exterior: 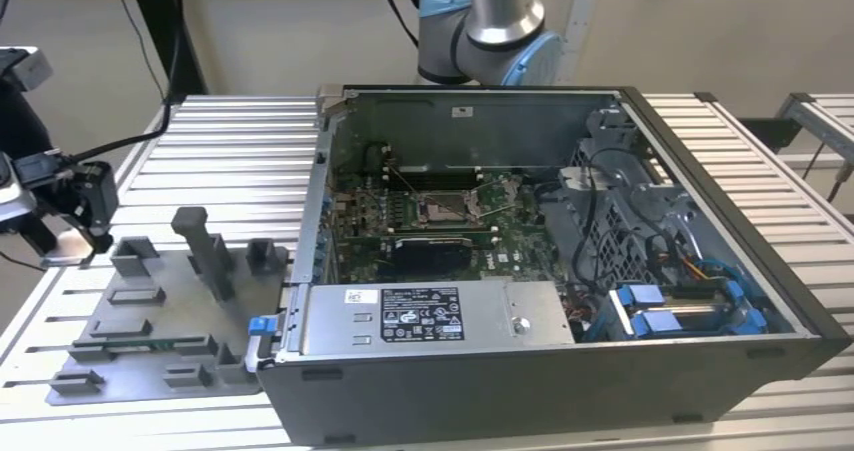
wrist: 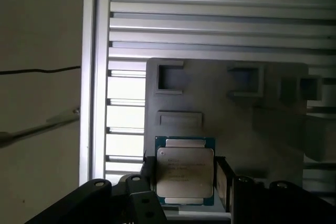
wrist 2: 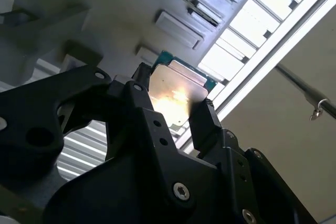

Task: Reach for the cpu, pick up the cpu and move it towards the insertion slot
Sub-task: 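Pick up the cpu and move it towards the insertion slot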

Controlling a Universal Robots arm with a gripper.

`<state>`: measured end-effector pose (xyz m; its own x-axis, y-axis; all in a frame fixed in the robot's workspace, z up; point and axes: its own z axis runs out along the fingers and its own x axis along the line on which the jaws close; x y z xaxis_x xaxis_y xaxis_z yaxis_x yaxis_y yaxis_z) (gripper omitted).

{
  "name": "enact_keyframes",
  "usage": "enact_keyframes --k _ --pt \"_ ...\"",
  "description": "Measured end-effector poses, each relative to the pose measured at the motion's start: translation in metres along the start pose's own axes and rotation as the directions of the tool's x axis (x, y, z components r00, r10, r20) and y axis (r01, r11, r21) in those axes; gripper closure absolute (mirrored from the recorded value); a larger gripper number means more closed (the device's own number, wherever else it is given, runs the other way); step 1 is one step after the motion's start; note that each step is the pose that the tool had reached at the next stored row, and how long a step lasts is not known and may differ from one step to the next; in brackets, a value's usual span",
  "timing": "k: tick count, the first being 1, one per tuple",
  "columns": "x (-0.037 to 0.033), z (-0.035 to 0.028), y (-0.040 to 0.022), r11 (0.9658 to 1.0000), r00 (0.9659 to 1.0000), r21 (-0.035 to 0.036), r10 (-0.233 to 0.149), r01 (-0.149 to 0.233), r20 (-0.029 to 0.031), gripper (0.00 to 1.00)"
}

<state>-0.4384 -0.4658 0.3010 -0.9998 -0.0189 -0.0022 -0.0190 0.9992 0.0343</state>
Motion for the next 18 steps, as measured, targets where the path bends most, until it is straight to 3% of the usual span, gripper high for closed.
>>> enact_keyframes --k 18 --pt "-0.0001 -0.0271 0.0009 1.0 1.0 0.0 0.0 0.0 0.0 1.0"
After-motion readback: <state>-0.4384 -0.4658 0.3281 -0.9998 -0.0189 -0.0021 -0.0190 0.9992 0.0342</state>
